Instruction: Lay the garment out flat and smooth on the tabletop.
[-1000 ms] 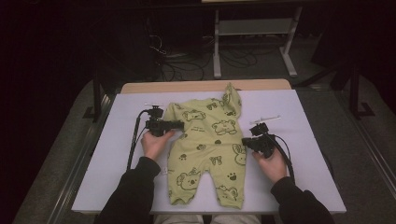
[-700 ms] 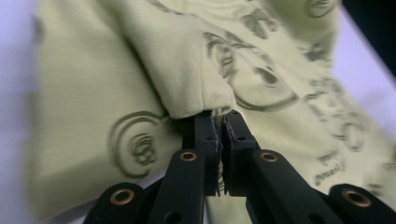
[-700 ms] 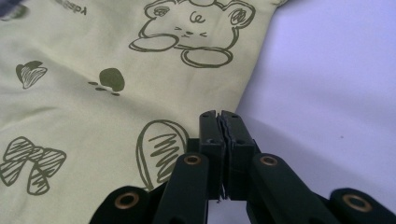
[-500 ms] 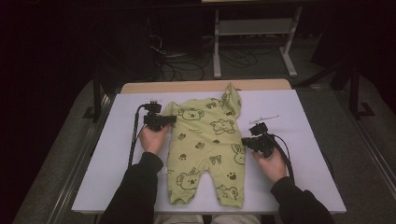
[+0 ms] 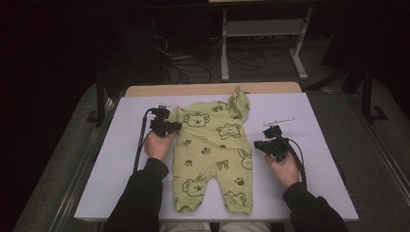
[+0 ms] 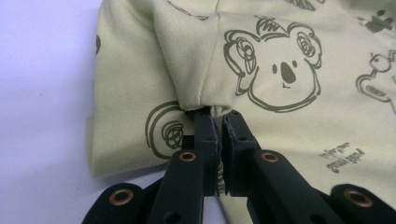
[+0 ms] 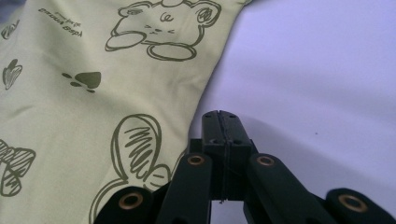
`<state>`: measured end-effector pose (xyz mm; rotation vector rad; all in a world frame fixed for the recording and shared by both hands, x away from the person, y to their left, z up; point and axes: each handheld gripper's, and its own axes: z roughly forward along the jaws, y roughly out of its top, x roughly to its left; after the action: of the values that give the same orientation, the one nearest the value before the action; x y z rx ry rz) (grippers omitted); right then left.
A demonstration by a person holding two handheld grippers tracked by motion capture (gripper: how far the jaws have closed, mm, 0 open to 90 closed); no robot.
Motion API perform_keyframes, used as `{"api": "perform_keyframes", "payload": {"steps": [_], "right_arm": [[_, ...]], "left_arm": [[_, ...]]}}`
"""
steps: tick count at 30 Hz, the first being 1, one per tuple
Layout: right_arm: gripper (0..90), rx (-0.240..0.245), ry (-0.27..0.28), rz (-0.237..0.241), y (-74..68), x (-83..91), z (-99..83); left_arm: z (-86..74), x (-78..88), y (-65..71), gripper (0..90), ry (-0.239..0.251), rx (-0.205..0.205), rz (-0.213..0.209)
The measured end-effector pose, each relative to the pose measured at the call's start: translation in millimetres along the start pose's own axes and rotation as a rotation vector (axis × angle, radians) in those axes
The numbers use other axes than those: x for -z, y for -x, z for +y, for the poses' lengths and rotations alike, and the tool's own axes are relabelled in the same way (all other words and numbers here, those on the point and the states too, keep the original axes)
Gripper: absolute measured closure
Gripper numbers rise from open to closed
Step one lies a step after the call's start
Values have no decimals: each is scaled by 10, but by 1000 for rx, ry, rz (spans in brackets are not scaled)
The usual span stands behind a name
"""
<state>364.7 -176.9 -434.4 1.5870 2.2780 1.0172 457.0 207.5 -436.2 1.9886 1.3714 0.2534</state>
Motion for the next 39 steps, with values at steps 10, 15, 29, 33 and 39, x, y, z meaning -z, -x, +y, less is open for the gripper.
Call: {"api": "perform_keyframes", "payload": {"steps": [10, 15, 29, 33, 39], "right_arm": [[796, 34, 38, 29, -11, 36, 77], [520, 62, 99, 61, 87, 55, 344], [319, 19, 126, 56, 418, -596, 1149], [430, 43, 83, 30, 369, -831, 1126], [855, 129, 71, -67, 159, -859, 1120]], "left_arm": [[6, 51, -4, 834, 7, -16, -11], [14, 74, 9, 854, 25, -13, -35], [-15, 25, 1, 847, 22, -11, -68], [-12, 32, 18, 844, 21, -21, -77], [-12, 38, 3, 840, 19, -18, -97]]}}
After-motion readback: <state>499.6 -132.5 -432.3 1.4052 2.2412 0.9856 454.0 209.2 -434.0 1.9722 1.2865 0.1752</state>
